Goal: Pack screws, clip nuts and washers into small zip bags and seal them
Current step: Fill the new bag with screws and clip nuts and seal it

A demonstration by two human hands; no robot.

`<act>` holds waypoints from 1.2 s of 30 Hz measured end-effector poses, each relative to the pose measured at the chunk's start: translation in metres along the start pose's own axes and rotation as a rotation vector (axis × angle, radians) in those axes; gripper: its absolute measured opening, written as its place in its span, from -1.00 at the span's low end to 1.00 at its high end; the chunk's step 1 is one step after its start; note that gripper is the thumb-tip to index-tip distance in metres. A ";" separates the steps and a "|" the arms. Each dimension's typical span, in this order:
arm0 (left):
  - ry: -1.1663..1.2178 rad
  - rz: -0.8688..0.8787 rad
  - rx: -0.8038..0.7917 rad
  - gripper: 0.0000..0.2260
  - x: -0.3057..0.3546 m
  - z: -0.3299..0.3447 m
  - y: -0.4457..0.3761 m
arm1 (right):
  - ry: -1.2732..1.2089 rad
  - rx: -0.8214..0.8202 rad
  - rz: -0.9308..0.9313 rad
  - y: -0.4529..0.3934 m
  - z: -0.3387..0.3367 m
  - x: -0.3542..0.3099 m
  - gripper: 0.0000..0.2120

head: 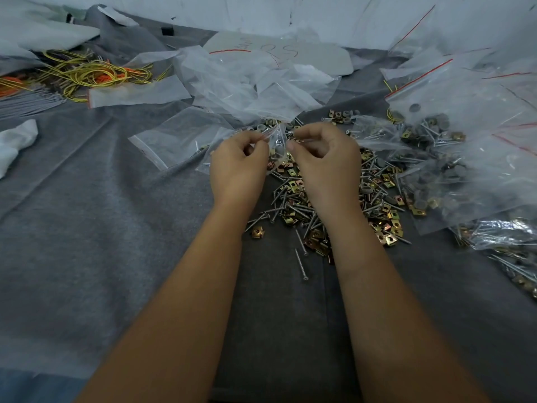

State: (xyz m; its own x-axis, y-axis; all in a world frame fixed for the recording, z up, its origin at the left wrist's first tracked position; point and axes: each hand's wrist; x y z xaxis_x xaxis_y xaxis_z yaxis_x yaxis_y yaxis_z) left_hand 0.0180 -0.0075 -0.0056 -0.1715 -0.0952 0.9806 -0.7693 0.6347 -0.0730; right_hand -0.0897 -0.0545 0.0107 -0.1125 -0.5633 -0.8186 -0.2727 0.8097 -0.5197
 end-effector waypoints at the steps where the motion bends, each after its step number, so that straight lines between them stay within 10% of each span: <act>1: -0.005 0.003 0.000 -0.81 0.000 0.000 0.000 | 0.006 -0.003 -0.013 0.000 0.000 0.001 -0.85; 9: 0.026 0.009 0.018 -0.80 -0.001 0.001 -0.001 | 0.148 -0.010 -0.163 0.002 0.002 0.003 -0.93; 19: 0.076 -0.011 0.092 -0.75 -0.002 0.000 -0.004 | 1.009 -0.315 -0.108 0.003 -0.001 0.010 -0.73; 36: 0.038 -0.094 0.072 -0.80 0.000 0.004 -0.006 | 0.907 -0.512 0.038 -0.013 -0.005 0.006 -0.85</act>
State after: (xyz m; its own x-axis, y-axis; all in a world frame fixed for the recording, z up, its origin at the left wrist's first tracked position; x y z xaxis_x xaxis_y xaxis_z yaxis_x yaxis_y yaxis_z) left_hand 0.0206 -0.0146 -0.0063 -0.0742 -0.1217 0.9898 -0.8232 0.5677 0.0081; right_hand -0.0922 -0.0693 0.0135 -0.7473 -0.6230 -0.2313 -0.6029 0.7820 -0.1584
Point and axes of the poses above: each hand's wrist, its own y-axis away from the middle knuckle, its own z-axis out of the palm, x = y × z, and after that the axes turned 7 degrees about -z, right-handed
